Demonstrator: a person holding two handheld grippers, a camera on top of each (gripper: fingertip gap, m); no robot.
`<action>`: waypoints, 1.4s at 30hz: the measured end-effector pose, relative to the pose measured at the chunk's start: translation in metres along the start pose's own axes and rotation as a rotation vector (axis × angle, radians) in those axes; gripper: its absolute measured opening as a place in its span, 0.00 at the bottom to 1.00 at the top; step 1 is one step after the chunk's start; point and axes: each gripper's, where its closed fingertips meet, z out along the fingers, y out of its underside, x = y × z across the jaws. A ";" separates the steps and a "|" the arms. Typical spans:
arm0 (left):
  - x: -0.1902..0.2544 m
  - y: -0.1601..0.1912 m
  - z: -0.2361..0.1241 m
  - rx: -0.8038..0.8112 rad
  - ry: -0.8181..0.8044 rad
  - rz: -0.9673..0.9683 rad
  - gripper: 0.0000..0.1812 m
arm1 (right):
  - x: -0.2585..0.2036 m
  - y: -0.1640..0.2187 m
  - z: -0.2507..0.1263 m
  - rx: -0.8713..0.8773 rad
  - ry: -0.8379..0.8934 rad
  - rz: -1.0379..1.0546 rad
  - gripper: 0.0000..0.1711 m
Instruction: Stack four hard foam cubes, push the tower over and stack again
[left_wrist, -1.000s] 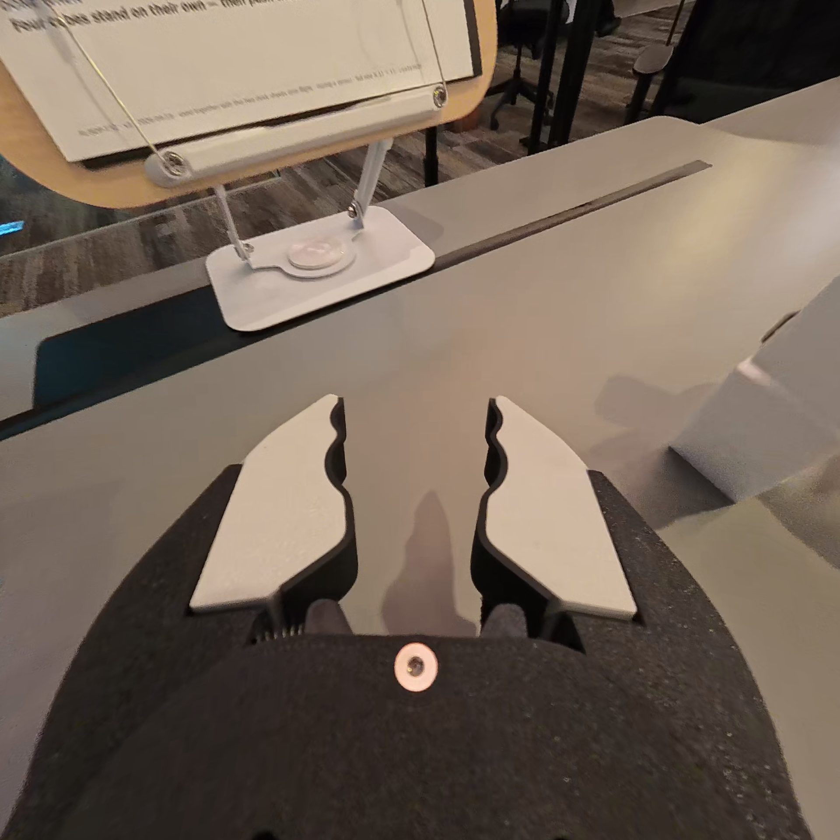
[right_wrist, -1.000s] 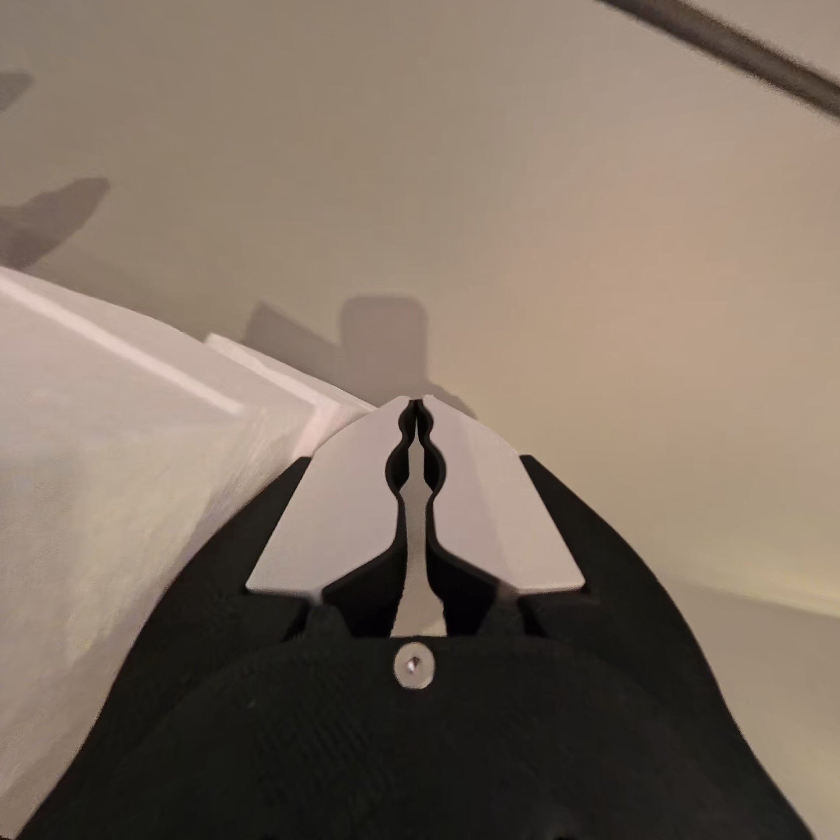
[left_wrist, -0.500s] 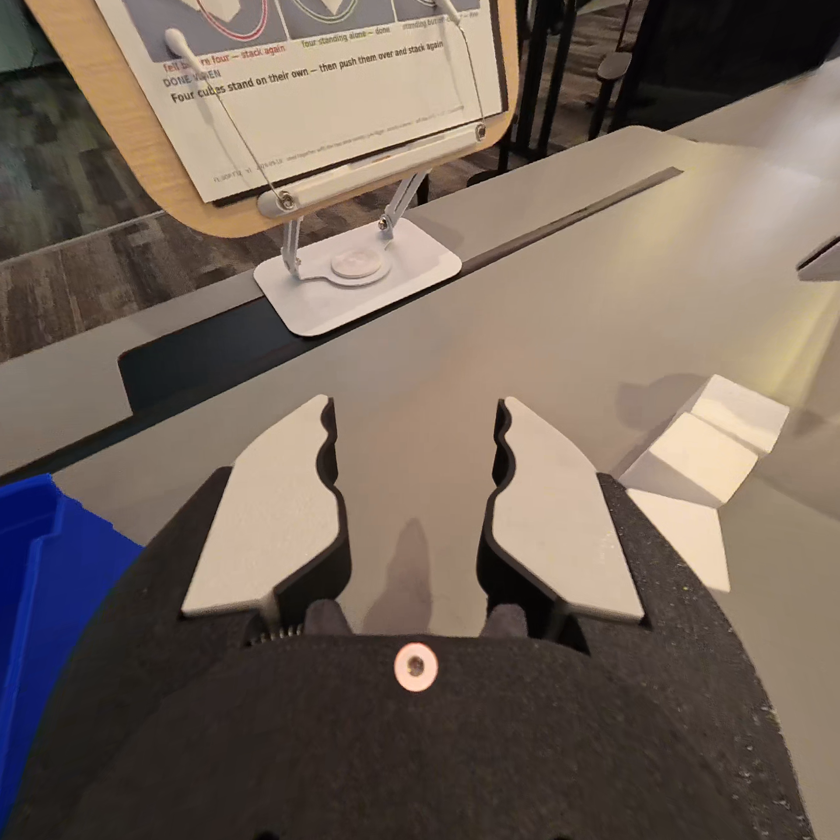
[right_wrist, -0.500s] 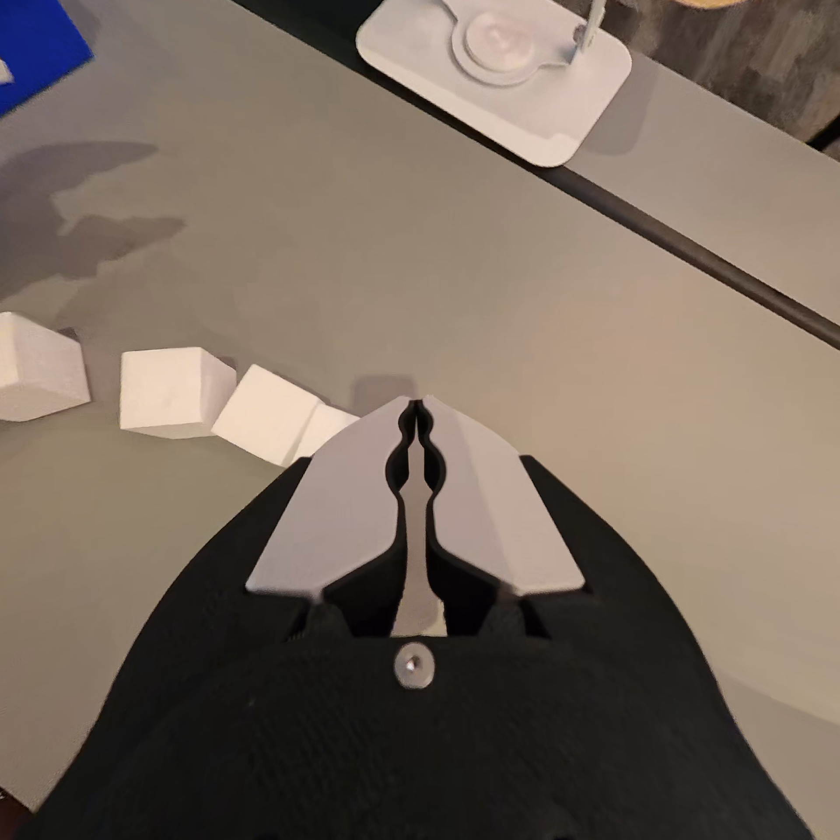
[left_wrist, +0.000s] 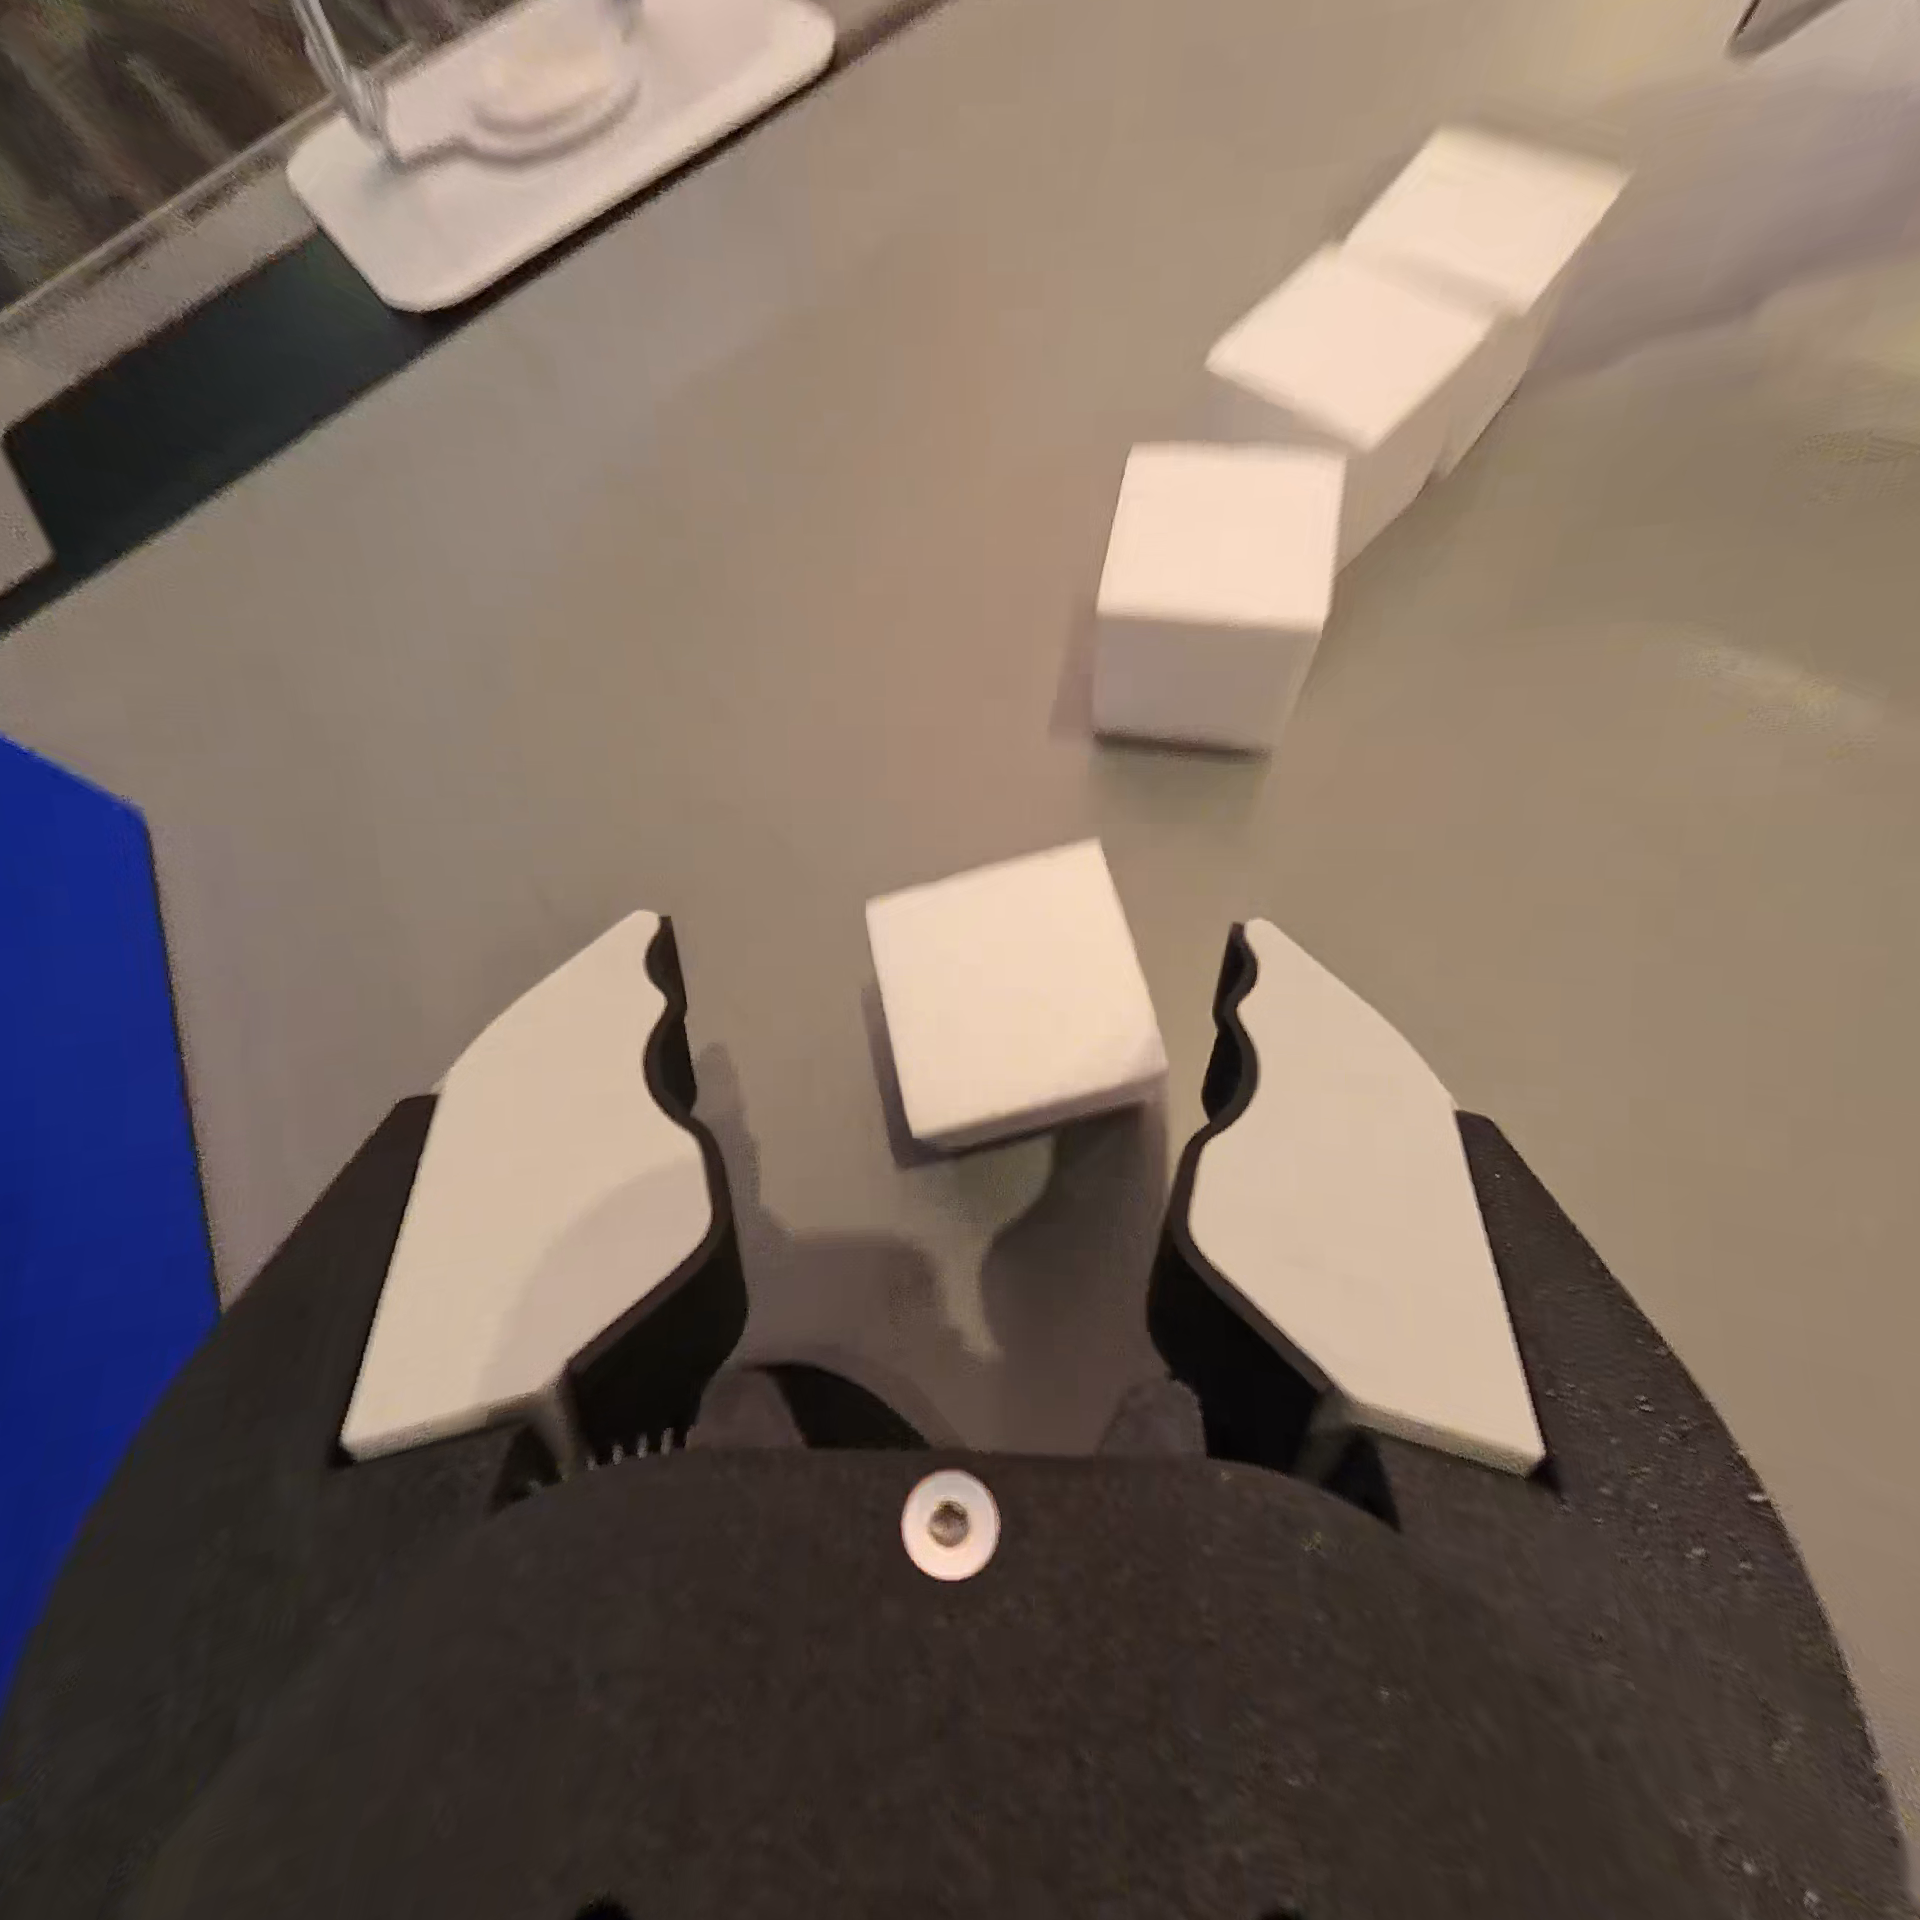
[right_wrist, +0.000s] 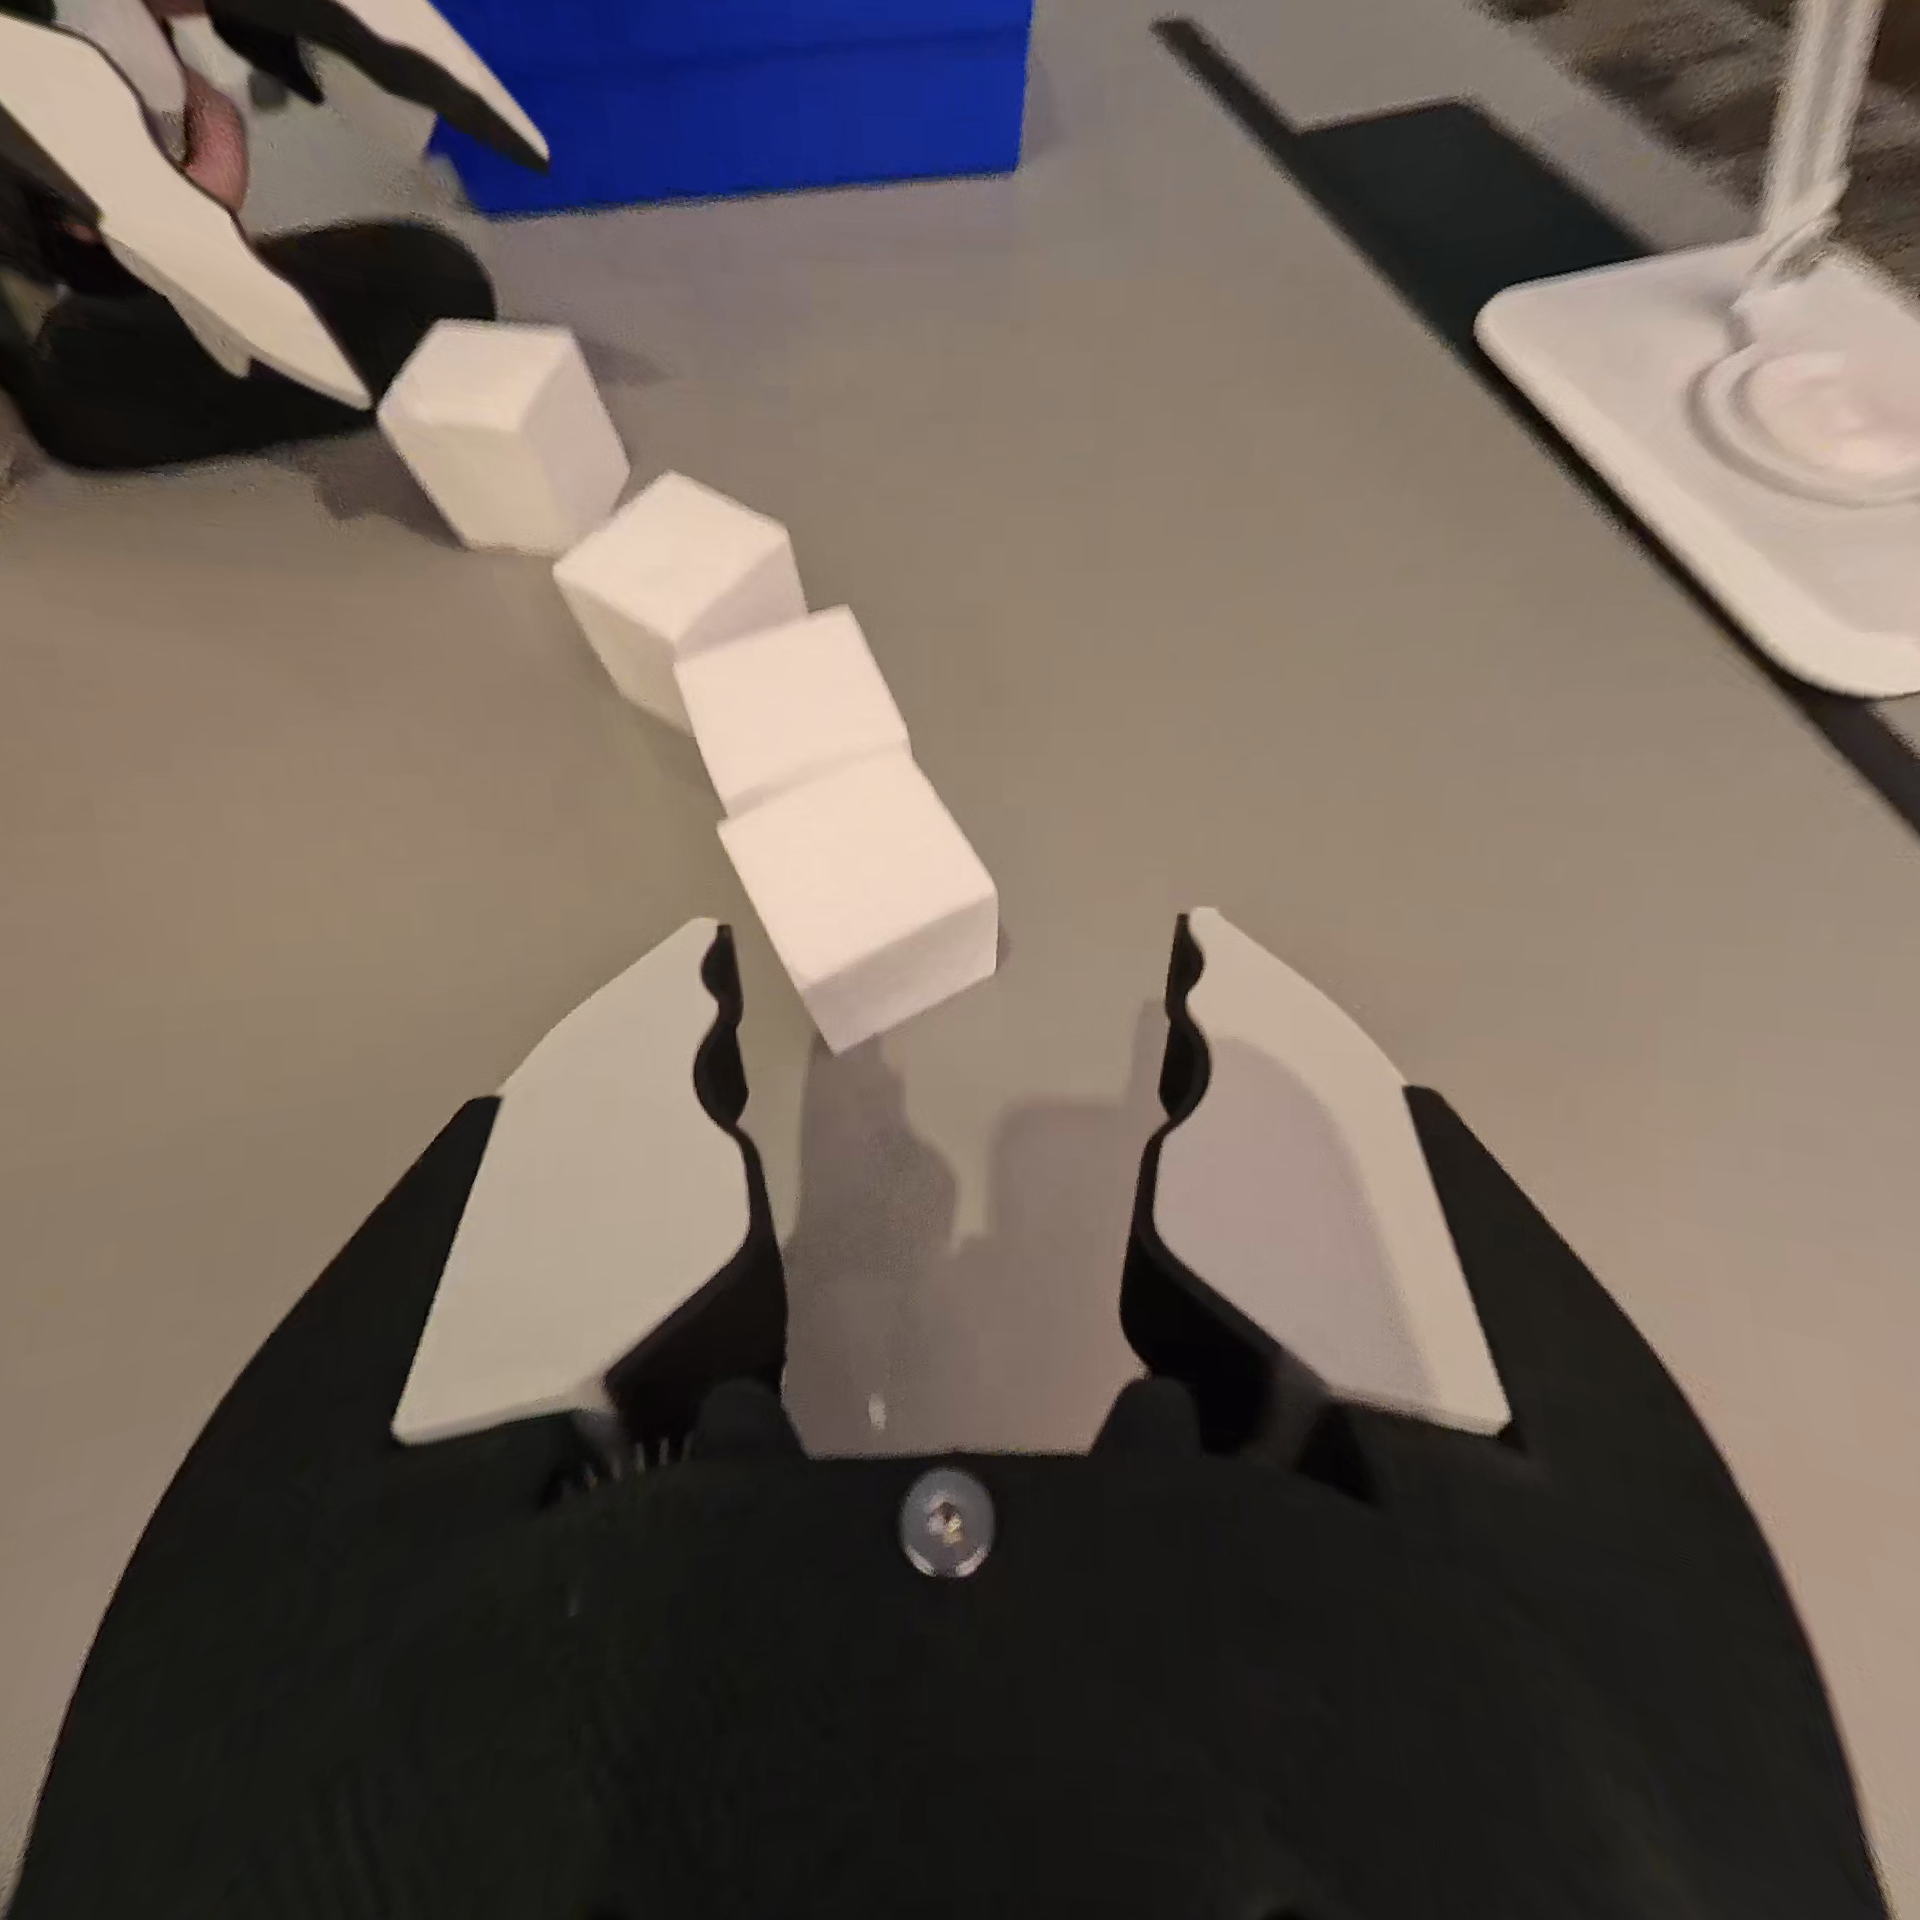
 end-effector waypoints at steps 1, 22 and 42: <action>-0.002 0.011 0.004 -0.025 -0.032 -0.006 0.53 | 0.000 0.008 0.005 -0.022 -0.019 -0.006 0.47; 0.003 0.049 0.037 -0.176 -0.145 -0.299 0.48 | -0.017 0.018 0.041 -0.024 -0.066 -0.112 0.43; 0.012 -0.031 0.020 0.009 0.087 -0.076 0.38 | 0.003 0.024 0.003 0.036 0.045 -0.022 0.33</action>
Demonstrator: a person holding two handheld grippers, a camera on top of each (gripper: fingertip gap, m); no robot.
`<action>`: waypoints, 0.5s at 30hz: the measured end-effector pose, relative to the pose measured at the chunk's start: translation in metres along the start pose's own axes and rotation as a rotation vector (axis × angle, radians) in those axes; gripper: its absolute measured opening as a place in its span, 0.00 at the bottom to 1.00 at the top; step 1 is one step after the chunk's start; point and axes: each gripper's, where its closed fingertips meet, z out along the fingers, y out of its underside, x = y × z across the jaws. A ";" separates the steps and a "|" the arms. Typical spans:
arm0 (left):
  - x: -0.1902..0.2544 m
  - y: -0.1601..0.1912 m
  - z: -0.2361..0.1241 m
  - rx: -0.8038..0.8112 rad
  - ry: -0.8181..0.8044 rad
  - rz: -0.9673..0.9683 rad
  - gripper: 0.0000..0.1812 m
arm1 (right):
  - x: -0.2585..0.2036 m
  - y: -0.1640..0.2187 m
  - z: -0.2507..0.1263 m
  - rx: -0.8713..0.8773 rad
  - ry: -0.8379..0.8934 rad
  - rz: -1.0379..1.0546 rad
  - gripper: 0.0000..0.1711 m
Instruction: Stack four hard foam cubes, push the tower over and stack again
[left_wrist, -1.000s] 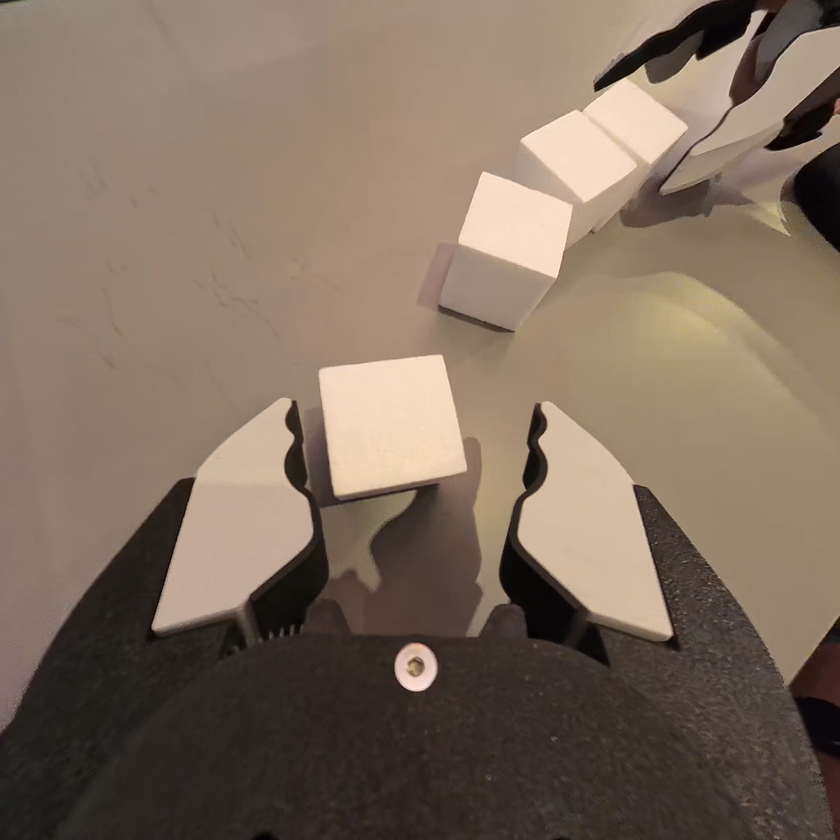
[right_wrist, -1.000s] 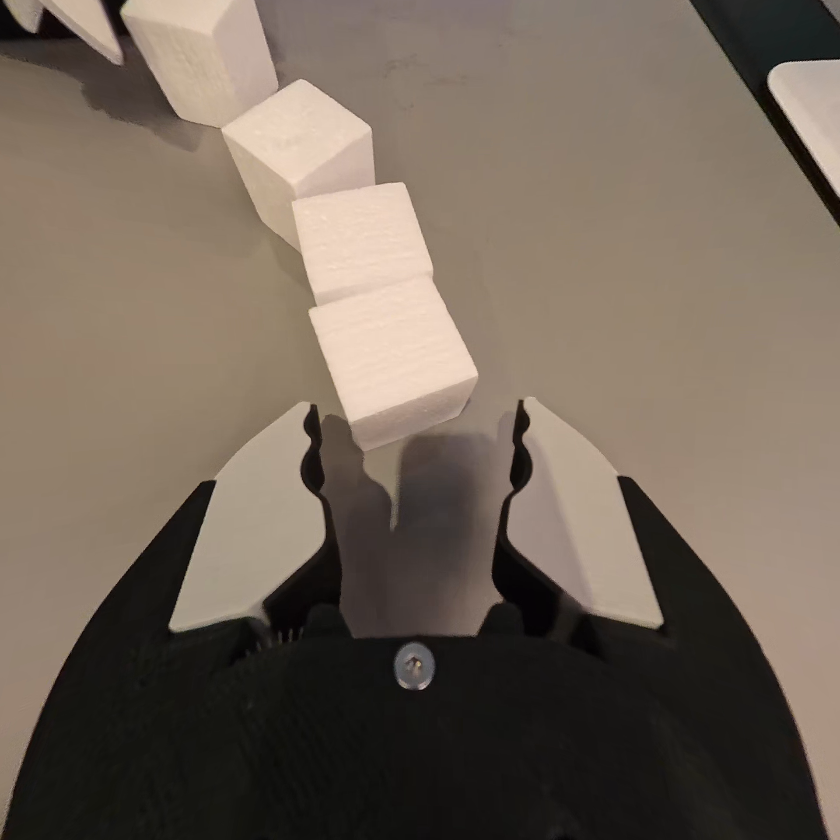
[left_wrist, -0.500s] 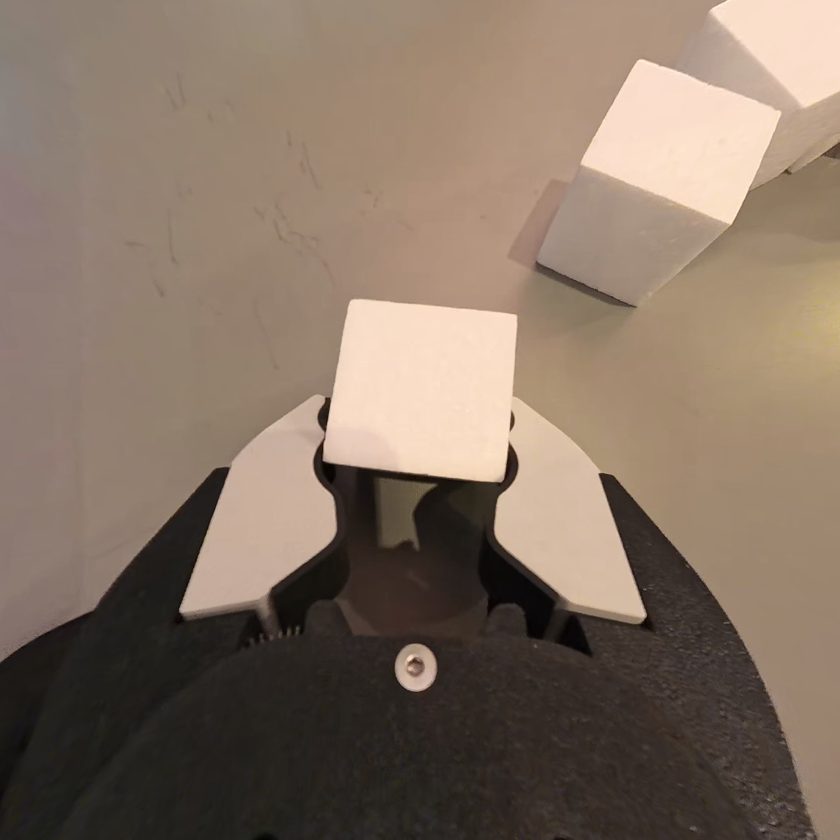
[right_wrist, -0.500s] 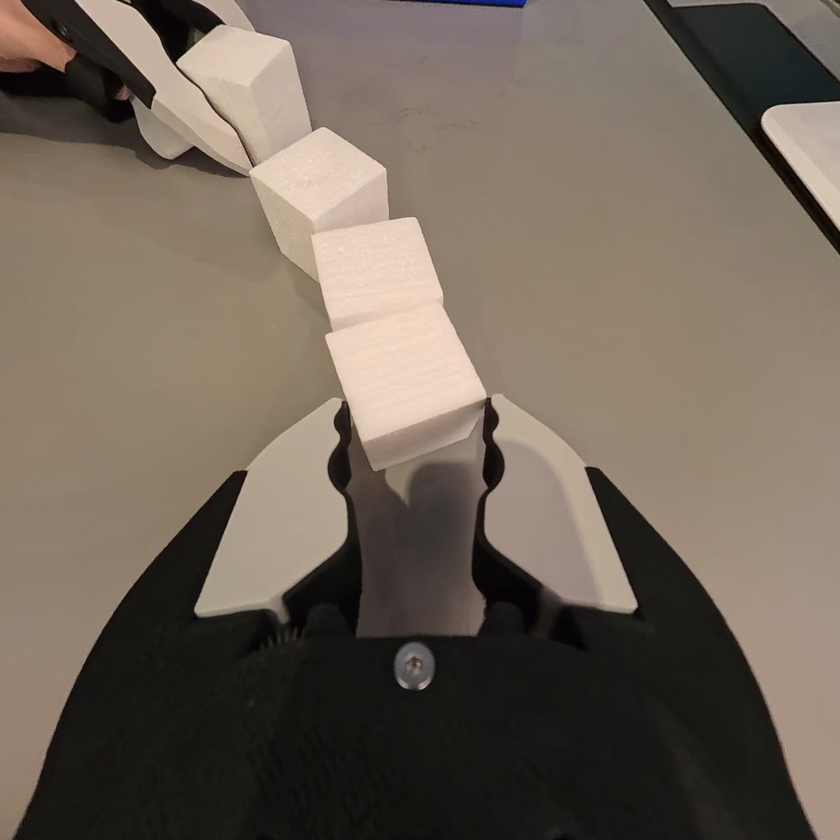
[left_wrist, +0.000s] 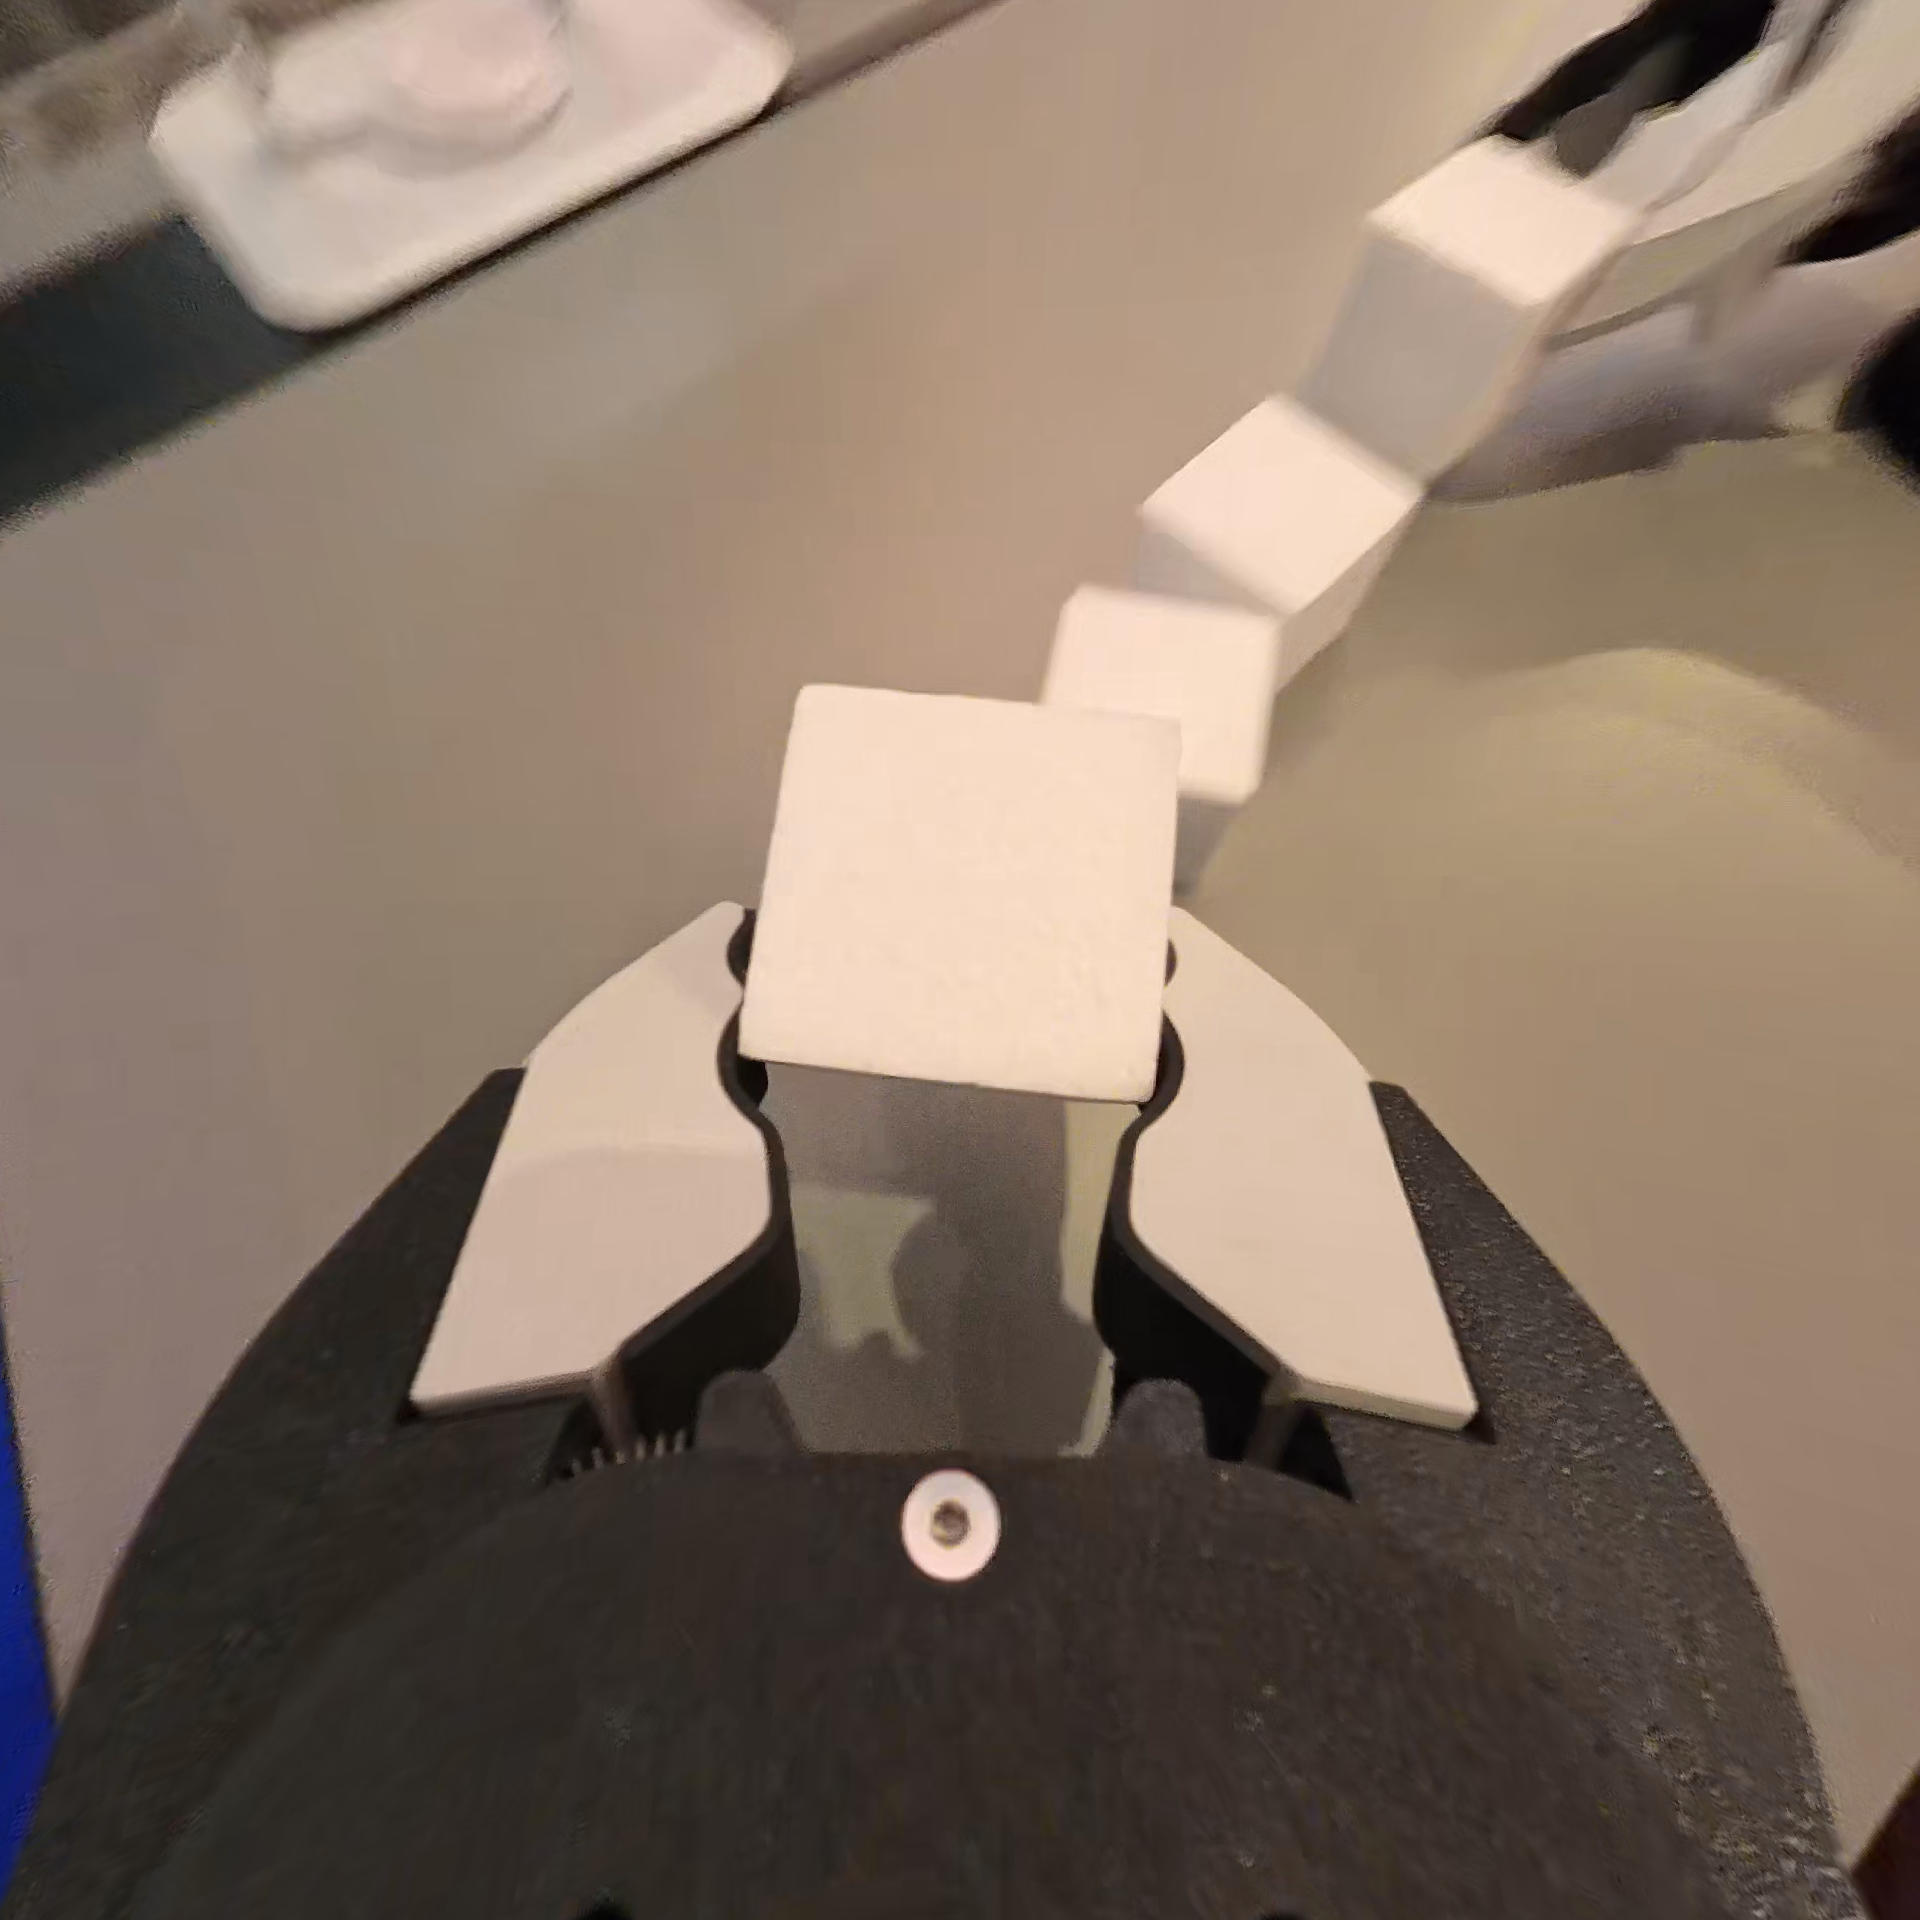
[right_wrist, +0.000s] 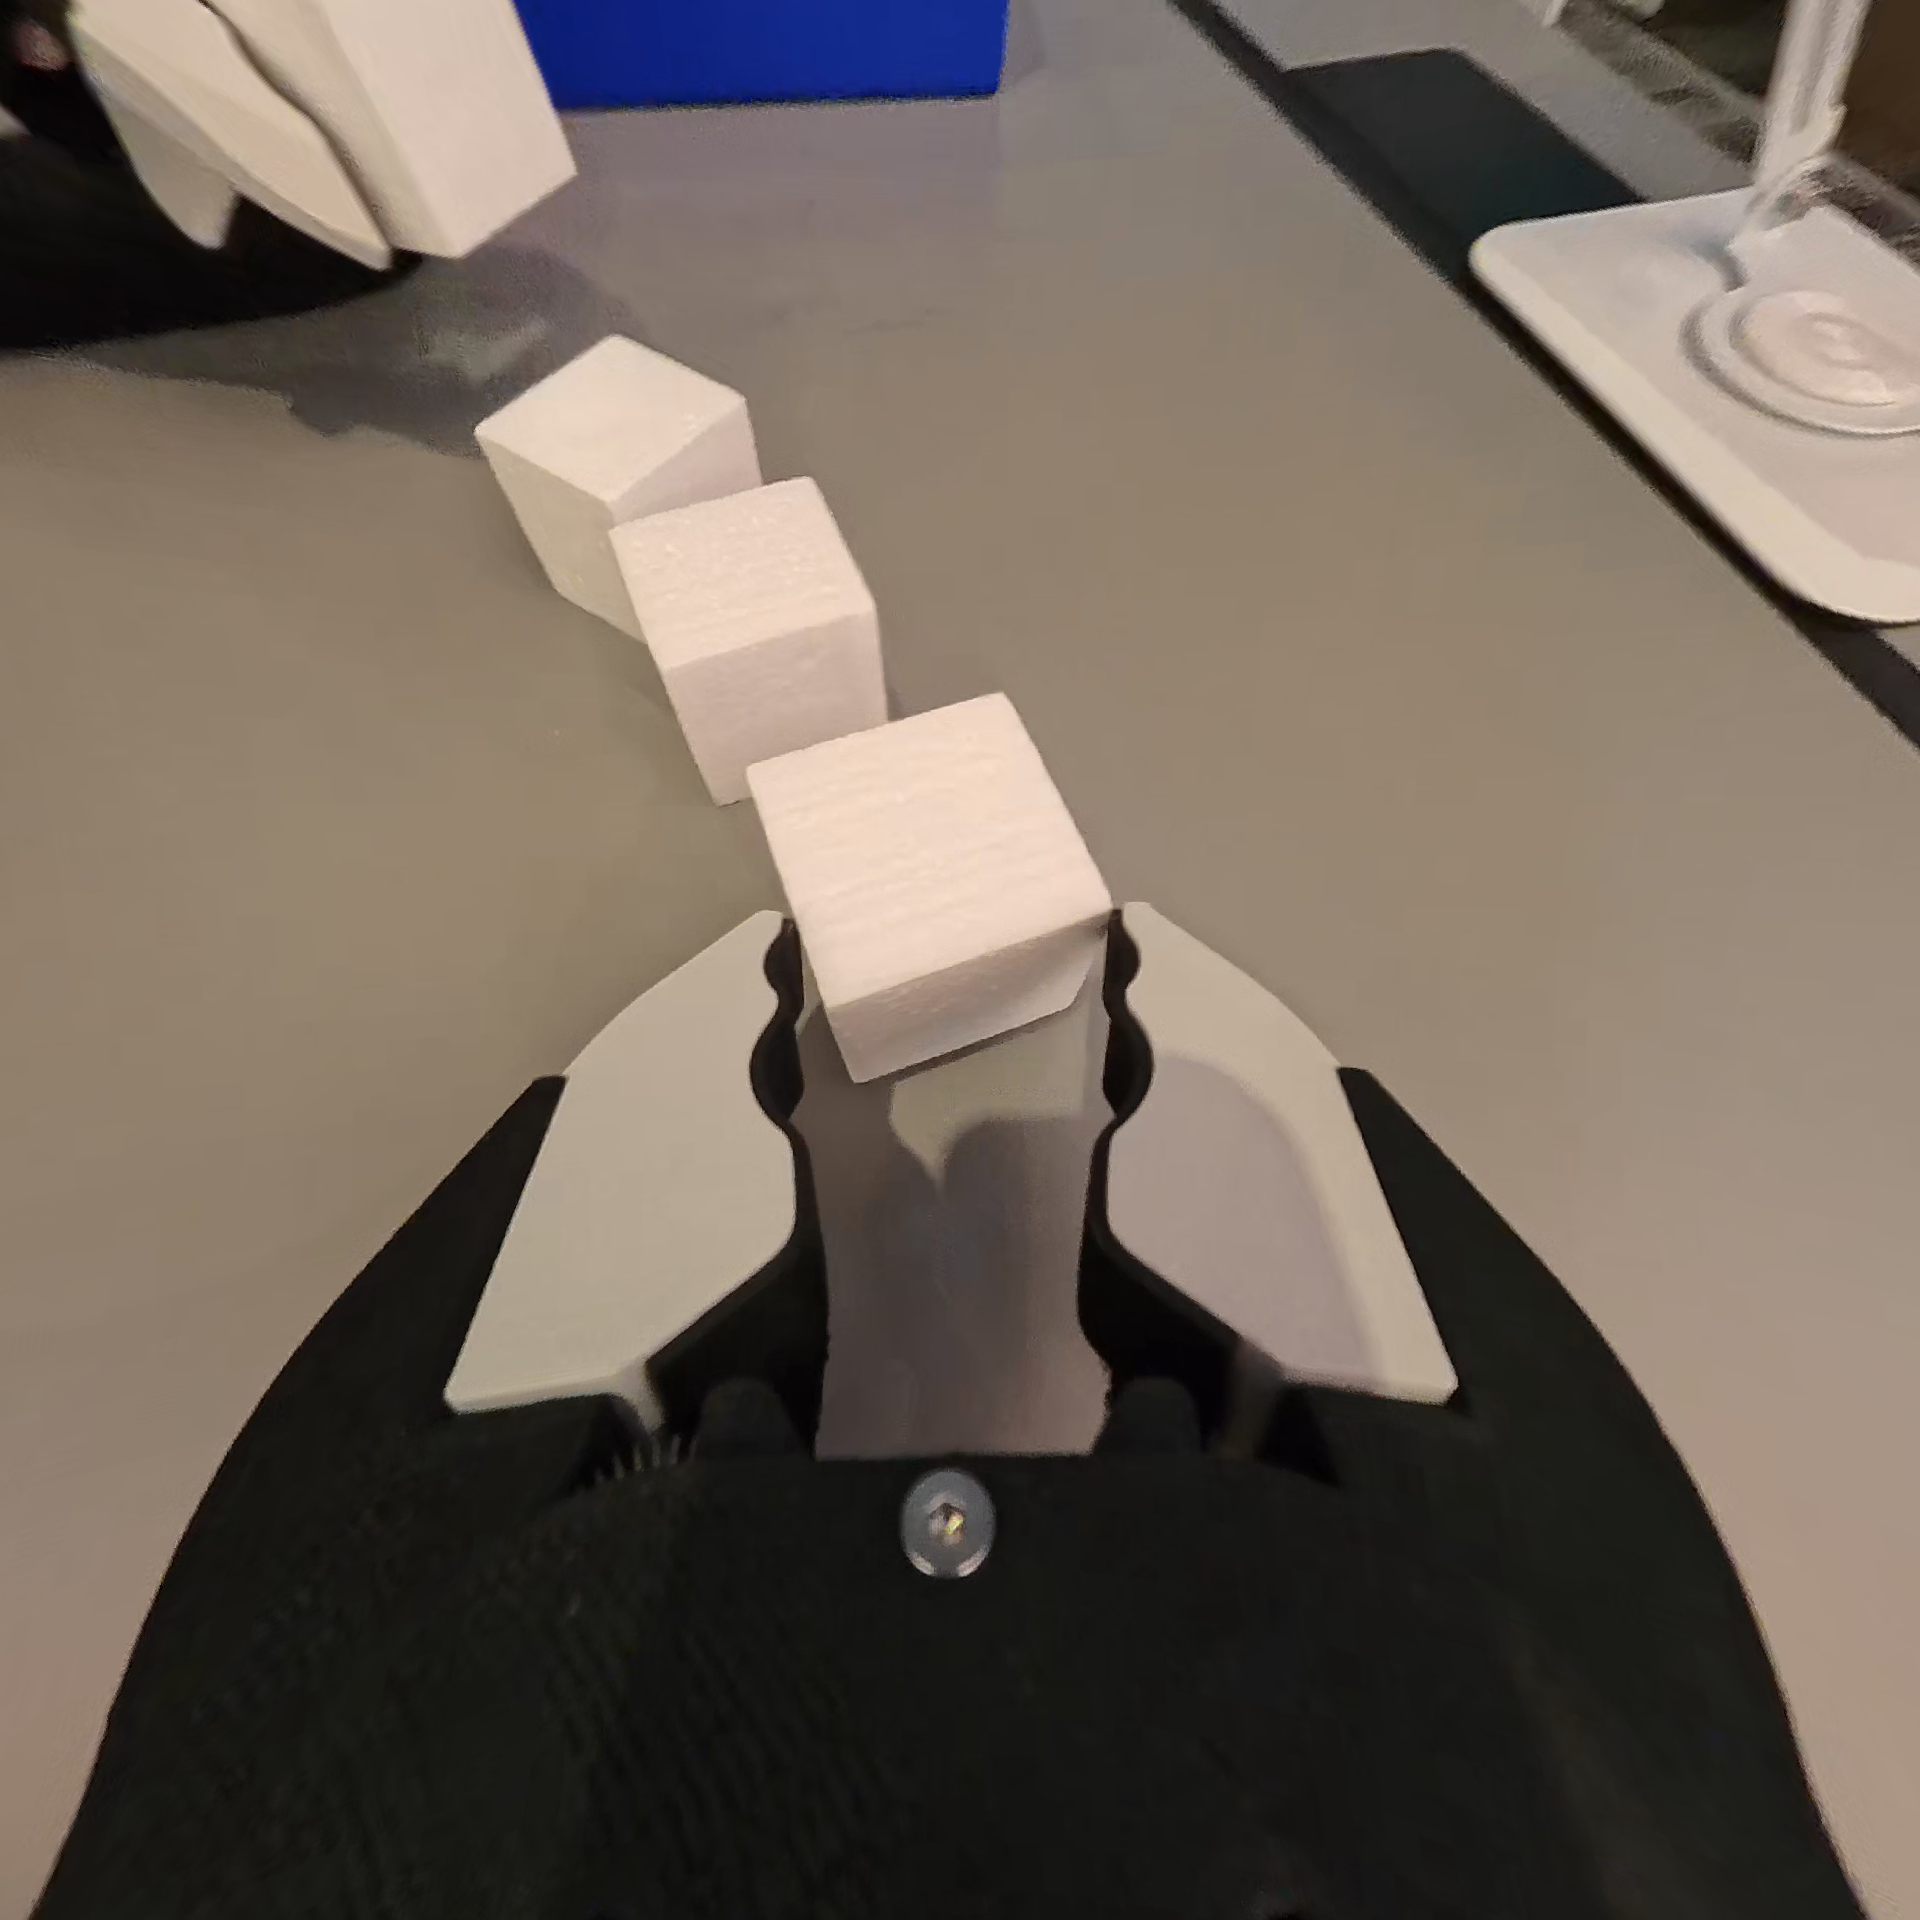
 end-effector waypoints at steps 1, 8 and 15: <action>0.008 -0.018 0.001 0.029 0.043 0.061 0.38 | 0.004 -0.003 -0.005 0.023 0.015 0.010 0.33; 0.068 -0.086 0.044 0.073 0.339 0.336 0.38 | 0.017 -0.005 -0.027 0.096 0.068 0.064 0.33; 0.072 -0.087 0.081 0.003 0.410 0.353 0.38 | 0.015 -0.002 -0.024 0.074 0.056 0.051 0.33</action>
